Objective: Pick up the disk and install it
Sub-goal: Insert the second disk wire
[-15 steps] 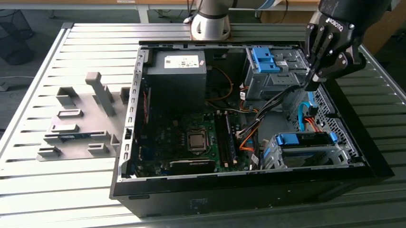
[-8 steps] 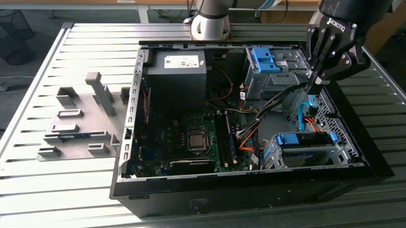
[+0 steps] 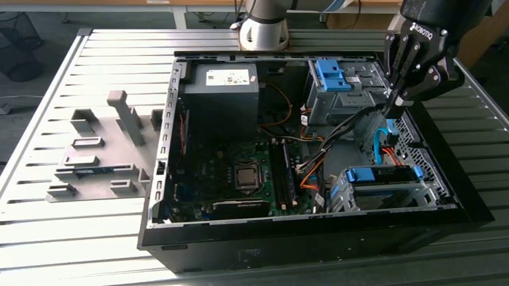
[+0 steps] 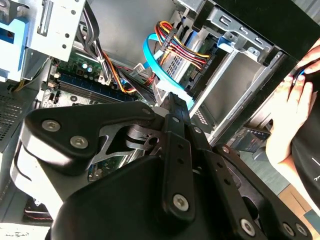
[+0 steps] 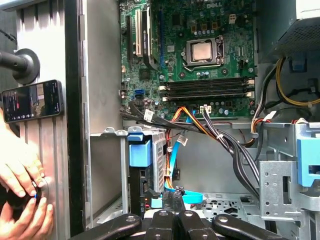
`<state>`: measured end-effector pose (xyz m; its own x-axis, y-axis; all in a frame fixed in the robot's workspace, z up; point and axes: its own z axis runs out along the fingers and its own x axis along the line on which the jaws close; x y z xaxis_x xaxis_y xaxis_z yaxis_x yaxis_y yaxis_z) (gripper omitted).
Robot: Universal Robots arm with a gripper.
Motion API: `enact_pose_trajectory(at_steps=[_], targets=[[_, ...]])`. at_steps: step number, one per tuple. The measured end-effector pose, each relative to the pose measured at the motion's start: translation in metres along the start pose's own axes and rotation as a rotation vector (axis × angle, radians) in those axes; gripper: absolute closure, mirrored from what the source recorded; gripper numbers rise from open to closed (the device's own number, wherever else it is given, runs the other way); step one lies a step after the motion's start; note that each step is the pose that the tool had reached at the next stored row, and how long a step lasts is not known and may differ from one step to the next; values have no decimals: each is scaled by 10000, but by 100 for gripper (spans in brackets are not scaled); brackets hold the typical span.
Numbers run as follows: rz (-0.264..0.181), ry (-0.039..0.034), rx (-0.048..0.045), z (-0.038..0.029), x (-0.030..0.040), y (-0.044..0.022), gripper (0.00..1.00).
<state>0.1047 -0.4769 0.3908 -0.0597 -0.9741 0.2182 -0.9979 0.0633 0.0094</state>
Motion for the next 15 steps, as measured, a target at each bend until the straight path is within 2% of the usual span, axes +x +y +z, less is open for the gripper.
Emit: enact_pose_trajectory(at_steps=[6, 9, 11, 13, 14, 15], targets=[[-38, 5, 9, 2, 4, 0, 89], [-515, 17, 117, 9, 3, 0, 89], [-674, 28, 151, 11, 8, -1, 89], [-674, 60, 150, 18, 22, -1, 89], [-674, 98, 149, 20, 23, -2, 89], [-672, 172, 151, 23, 23, -2, 89]])
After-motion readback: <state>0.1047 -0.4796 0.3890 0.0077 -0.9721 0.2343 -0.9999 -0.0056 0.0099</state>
